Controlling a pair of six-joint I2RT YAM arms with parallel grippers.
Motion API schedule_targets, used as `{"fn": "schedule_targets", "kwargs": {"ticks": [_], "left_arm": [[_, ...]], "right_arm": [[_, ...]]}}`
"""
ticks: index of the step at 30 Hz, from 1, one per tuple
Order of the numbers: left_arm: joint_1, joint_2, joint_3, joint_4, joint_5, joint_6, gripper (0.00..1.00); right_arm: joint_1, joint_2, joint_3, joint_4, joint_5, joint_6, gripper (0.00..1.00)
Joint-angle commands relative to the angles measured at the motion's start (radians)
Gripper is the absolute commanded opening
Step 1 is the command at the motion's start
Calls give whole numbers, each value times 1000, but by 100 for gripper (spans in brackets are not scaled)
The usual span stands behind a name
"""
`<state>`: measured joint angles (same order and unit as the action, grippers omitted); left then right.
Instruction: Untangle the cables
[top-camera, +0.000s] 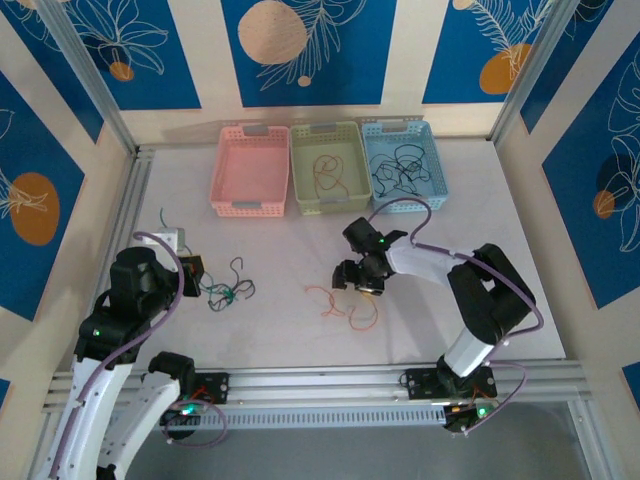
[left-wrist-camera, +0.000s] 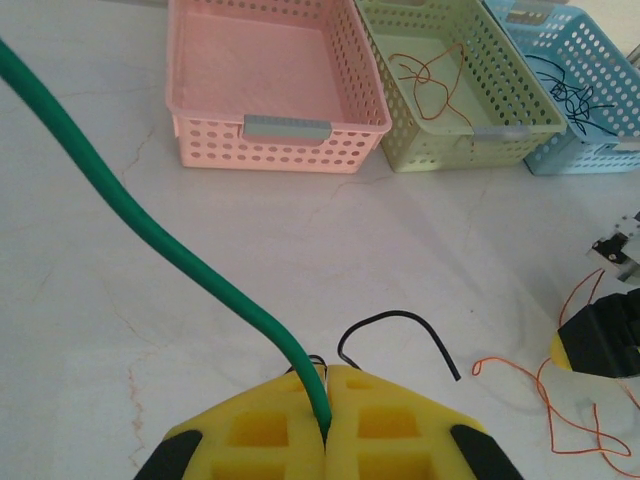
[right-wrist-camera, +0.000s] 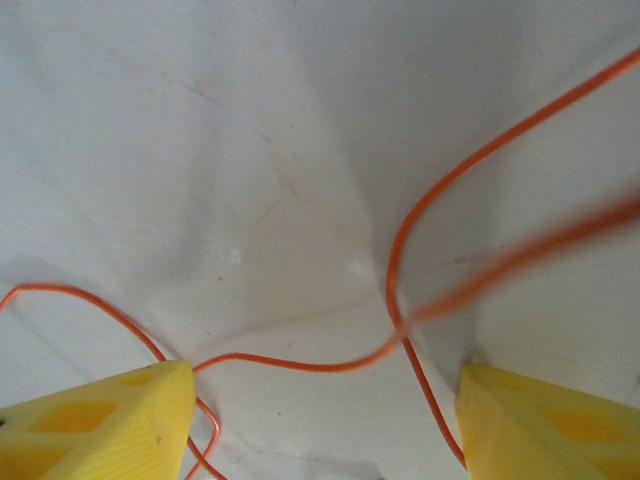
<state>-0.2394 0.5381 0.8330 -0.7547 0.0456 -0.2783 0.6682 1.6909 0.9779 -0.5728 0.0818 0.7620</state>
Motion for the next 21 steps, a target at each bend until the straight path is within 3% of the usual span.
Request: {"fn": "schedule_targets", "kwargs": {"ticks": [1, 8, 11, 16, 19, 21], "left_arm": [[11, -6, 6, 23, 23, 11, 0], [12, -6, 6, 25, 27, 11, 0], [12, -7, 5, 25, 27, 11, 0], [12, -6, 5, 25, 29, 11, 0], [12, -6, 5, 25, 29, 11, 0], [12, -6, 5, 26, 29, 11, 0]], "right_arm": [[76, 90, 74, 31, -44, 26, 68], [181, 226, 235, -61, 32, 5, 60], [184, 237, 230, -49, 37, 11, 48], [184, 210, 225, -66, 70, -13, 10], [182, 155, 225, -86, 115, -32, 0], [177, 108, 233, -104, 144, -51, 0]]}}
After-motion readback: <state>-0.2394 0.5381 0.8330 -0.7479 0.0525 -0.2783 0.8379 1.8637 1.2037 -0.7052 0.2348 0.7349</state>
